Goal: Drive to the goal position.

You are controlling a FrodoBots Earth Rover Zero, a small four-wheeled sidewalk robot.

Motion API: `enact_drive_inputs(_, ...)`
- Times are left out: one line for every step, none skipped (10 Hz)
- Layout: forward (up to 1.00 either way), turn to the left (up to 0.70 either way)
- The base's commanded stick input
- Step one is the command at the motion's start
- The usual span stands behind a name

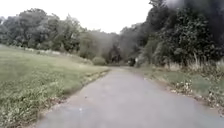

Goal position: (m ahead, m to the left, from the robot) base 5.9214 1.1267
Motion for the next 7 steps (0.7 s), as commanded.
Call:
enact_drive_inputs(0.50,0.00)
enact_drive_inputs(0.50,0.00)
enact_drive_inputs(0.50,0.00)
enact_drive_inputs(0.50,0.00)
enact_drive_inputs(0.50,0.00)
enact_drive_inputs(0.50,0.00)
enact_drive_inputs(0.50,0.00)
